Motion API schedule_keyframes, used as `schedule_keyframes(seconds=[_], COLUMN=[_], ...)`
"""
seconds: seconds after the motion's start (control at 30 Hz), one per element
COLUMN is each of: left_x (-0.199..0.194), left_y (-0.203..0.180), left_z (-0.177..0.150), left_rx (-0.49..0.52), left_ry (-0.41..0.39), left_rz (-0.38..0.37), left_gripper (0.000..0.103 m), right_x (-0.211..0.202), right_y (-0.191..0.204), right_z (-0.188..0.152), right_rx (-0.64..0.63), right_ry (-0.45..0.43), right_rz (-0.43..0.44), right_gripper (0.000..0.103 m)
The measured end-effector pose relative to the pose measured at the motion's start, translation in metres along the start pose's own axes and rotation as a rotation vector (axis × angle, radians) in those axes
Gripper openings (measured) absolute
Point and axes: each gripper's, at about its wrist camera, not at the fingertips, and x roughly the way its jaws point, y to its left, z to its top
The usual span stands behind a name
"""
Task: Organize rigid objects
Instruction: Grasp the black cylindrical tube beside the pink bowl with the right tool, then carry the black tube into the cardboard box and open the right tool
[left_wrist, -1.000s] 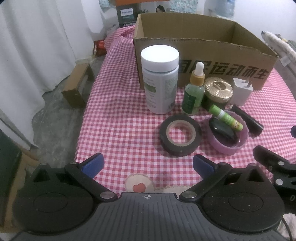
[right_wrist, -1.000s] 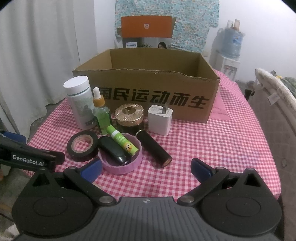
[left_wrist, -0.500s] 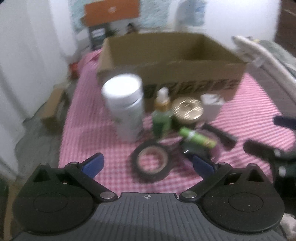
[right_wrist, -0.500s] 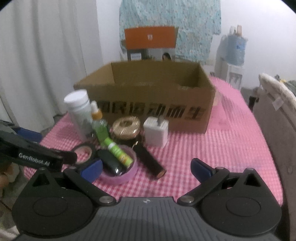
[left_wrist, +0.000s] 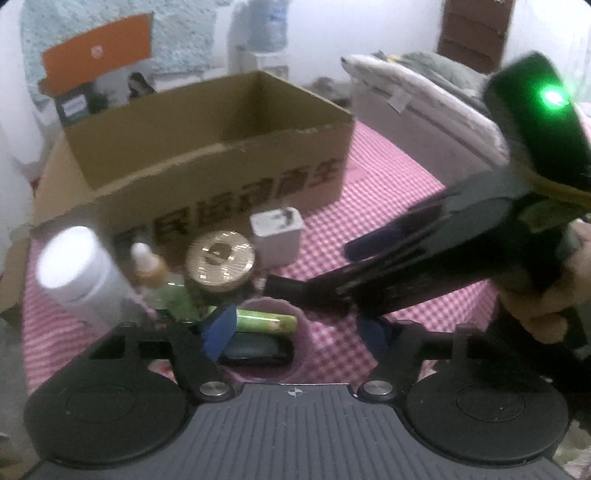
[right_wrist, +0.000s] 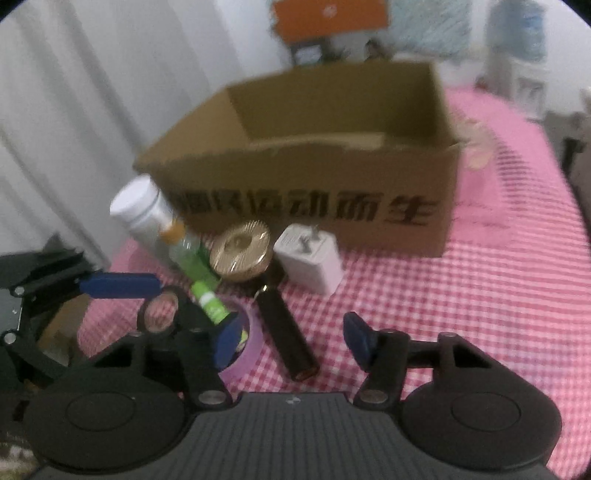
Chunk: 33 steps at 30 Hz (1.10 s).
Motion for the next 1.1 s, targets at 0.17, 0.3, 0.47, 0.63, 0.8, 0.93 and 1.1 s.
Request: schedule_keyframes(seconds=[0.17,0.3,0.47,0.63,0.8,0.93,1.1], left_x=[0.013,0.018,0.021,0.029,0.046,0.063,0.077], left_y=[-0.002,-0.004,-0.013,-0.030,-0.044,-0.053,-0.060], left_z=[0.003,0.004,0.007,0.010,0.015,0.017,0.018], left_rx=[-0.006,0.002,0.028,0.079,0.129,0.160,0.166], left_ry=[0.043,0.068,0.082,0.109,0.164,0.205,0.242], left_rz=[-0.033,-0.047,-0.097,-0.146,-0.134,-0.075,-0.038], left_gripper=[0.060,0.055,0.055,0.057,0.058,0.057,0.050], right_x=[0.026,0.038,0.029,0.010,0.005,0.003,-0.002], right_y=[-0.003,-0.006,-0.026,-0.057,-0.078,-0.079,-0.081], right_z=[0.008,0.010,0.004,-0.024,-0.043,-0.043,-0.039], right_rx=[-0.037,-0.028,0.123,0.383,0.541,0.560,0.552], right_ry=[0.097,0.126,0.127,0.121,0.121,0.119,0.128], right_rz=[0.032,0.080,0.091,0.130,0.170,0.174,0.173], right_gripper=[0.035,0.027,0.024,0.024,0.024,0.024,0.024])
